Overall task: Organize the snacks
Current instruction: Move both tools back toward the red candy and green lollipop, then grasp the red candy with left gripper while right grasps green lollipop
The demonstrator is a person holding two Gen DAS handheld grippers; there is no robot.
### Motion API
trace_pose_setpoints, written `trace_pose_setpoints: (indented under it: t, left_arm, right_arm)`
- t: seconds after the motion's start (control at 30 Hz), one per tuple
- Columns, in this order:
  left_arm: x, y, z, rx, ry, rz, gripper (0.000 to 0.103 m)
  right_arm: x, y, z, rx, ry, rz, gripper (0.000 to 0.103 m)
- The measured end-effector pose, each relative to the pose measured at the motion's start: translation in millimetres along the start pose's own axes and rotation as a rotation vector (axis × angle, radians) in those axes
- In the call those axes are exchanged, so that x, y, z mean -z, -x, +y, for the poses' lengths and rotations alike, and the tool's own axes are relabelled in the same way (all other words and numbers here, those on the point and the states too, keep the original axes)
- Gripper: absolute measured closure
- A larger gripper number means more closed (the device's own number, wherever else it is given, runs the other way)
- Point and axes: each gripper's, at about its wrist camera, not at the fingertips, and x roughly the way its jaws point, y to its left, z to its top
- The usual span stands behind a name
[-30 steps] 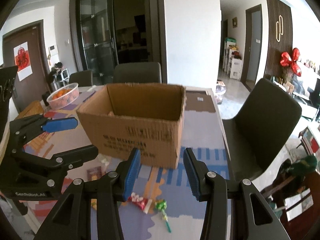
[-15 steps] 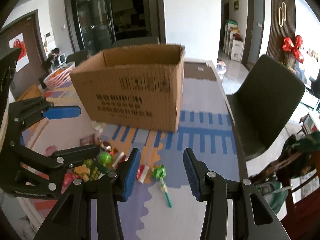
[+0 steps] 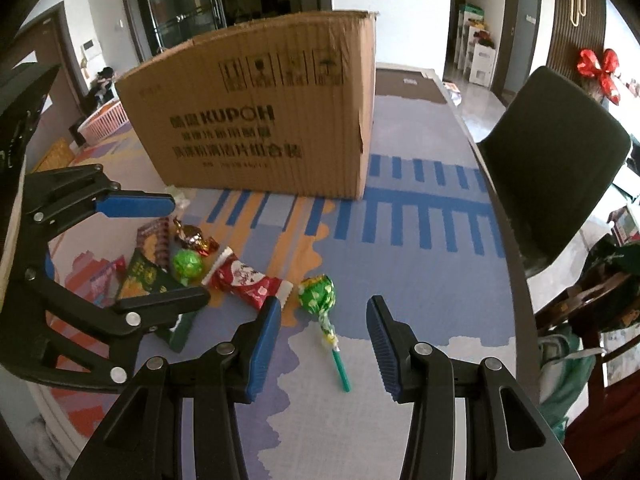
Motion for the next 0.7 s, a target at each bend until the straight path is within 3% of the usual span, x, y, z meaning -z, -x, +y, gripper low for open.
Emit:
trace_pose_setpoints:
  t: [0.43, 0.7]
  left_arm:
    - [-10, -33, -2, 0.050, -0.023, 0.053, 0.033]
    - [-10, -38, 7, 0.098, 0.039, 0.052, 0.050]
  right_arm:
    - [1, -17, -9, -0.029, -0.025, 0.037, 0.058]
    - [-1, -27, -13, -0.037, -0.039, 0.057, 0.058]
